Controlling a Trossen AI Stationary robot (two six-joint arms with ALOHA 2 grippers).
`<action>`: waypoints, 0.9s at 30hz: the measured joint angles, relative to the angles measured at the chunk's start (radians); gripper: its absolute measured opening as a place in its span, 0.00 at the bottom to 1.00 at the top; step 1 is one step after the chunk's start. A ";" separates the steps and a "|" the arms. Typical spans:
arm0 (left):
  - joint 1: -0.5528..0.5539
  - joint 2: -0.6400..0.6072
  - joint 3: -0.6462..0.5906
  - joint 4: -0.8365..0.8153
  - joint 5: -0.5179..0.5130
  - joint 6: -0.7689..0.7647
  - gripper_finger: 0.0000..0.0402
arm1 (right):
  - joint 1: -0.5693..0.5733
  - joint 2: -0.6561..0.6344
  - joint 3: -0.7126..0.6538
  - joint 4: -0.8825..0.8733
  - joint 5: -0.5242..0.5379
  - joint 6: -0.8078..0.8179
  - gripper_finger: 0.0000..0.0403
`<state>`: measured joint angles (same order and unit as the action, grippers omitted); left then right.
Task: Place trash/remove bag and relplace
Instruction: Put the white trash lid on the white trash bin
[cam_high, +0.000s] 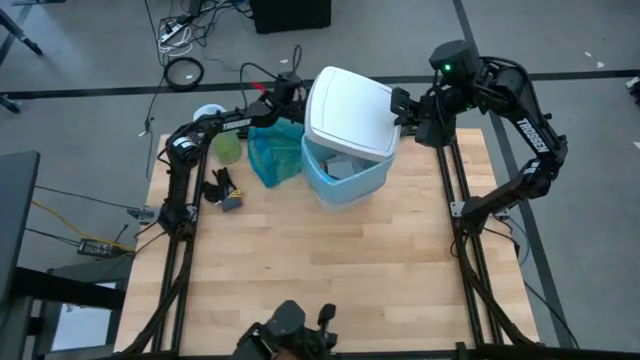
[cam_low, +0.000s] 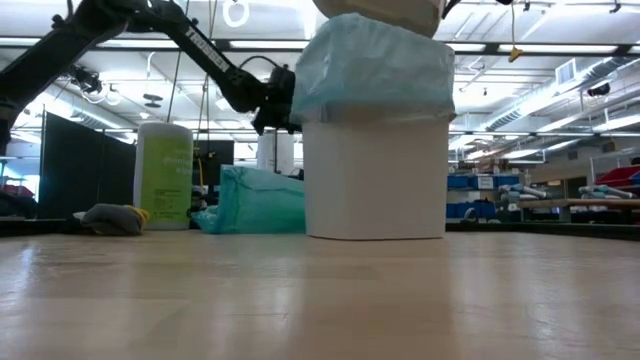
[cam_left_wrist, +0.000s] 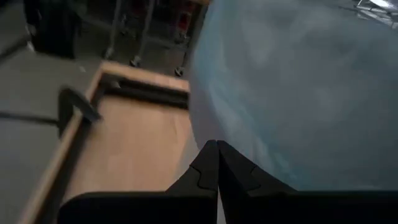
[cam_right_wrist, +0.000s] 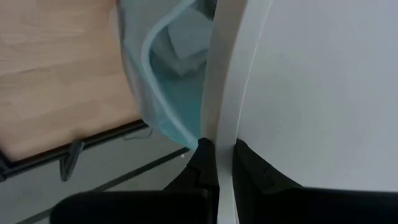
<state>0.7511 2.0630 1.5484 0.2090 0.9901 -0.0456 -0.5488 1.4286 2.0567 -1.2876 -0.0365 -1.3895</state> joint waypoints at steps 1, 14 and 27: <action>-0.009 0.011 0.000 0.006 0.001 -0.006 0.02 | 0.000 -0.002 0.000 0.000 0.006 0.000 0.04; -0.051 0.023 0.000 0.190 -0.008 -0.232 0.02 | -0.022 -0.071 0.000 0.011 0.017 0.180 0.04; -0.129 0.022 0.000 0.177 0.100 -0.353 0.02 | -0.032 -0.097 0.000 -0.007 0.084 0.327 0.04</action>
<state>0.6219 2.0846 1.5482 0.3857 1.0905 -0.3985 -0.5812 1.3319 2.0571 -1.2944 0.0475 -1.0630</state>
